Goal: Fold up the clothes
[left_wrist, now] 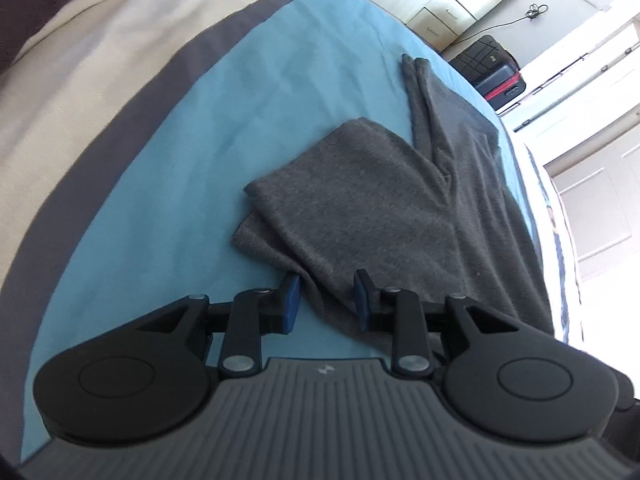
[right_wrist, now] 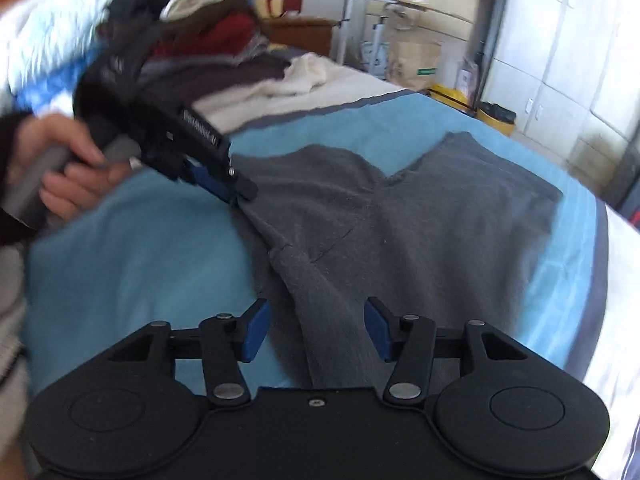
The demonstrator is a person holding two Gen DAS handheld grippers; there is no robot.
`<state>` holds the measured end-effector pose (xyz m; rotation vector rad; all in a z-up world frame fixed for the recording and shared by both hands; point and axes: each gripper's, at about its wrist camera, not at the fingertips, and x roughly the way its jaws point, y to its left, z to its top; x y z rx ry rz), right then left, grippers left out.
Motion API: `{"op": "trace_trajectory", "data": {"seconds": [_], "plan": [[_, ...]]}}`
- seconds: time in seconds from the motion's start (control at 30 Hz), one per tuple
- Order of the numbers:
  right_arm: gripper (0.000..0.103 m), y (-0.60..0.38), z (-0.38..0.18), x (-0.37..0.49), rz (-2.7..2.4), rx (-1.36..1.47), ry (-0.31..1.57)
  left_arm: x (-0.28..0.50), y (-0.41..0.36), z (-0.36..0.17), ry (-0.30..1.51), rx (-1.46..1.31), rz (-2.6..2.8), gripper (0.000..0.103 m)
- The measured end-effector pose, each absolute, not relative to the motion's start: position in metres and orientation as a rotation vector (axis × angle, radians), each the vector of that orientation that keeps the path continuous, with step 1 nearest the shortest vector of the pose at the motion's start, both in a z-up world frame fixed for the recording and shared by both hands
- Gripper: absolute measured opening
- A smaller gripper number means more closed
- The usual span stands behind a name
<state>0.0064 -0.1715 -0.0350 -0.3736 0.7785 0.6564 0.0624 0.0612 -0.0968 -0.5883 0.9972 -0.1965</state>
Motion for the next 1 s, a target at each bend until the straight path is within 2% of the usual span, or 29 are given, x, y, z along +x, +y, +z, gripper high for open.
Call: {"op": "trace_trajectory", "data": {"seconds": [0.23,0.33,0.47,0.53,0.57,0.6,0.67,0.7,0.73,0.77,0.8,1.0], "plan": [[0.060,-0.149,-0.055,0.002,0.813,-0.438,0.862,0.061,0.061,-0.092,0.997,-0.502,-0.143,0.032],[0.059,-0.149,-0.050,-0.002,0.815,-0.421,0.864,0.062,0.063,-0.093,0.983,-0.534,-0.156,0.044],[0.058,-0.152,-0.035,0.003,0.811,-0.310,0.835,0.065,0.068,-0.100,0.966,-0.620,-0.193,0.046],[0.061,-0.152,-0.031,0.009,0.798,-0.274,0.812,0.070,0.068,-0.106,0.960,-0.645,-0.208,0.048],[0.068,-0.152,-0.032,0.011,0.781,-0.274,0.805,0.073,0.067,-0.108,0.957,-0.654,-0.208,0.049],[0.077,-0.151,-0.037,0.015,0.767,-0.278,0.813,0.077,0.066,-0.110,0.953,-0.664,-0.207,0.052],[0.078,-0.150,-0.051,0.024,0.742,-0.286,0.845,0.081,0.062,-0.109,0.952,-0.677,-0.220,0.070],[0.078,-0.149,-0.058,0.029,0.730,-0.289,0.861,0.084,0.059,-0.108,0.952,-0.684,-0.227,0.068],[0.080,-0.150,-0.063,0.030,0.731,-0.279,0.876,0.083,0.054,-0.106,0.944,-0.628,-0.214,0.061],[0.080,-0.148,-0.064,0.028,0.744,-0.271,0.879,0.082,0.049,-0.104,0.935,-0.565,-0.200,0.023],[0.080,-0.145,-0.065,0.026,0.760,-0.269,0.875,0.082,0.044,-0.102,0.925,-0.503,-0.186,0.004],[0.079,-0.155,-0.051,0.009,0.770,-0.185,0.853,0.067,0.011,-0.084,0.814,-0.232,-0.129,0.005]]}}
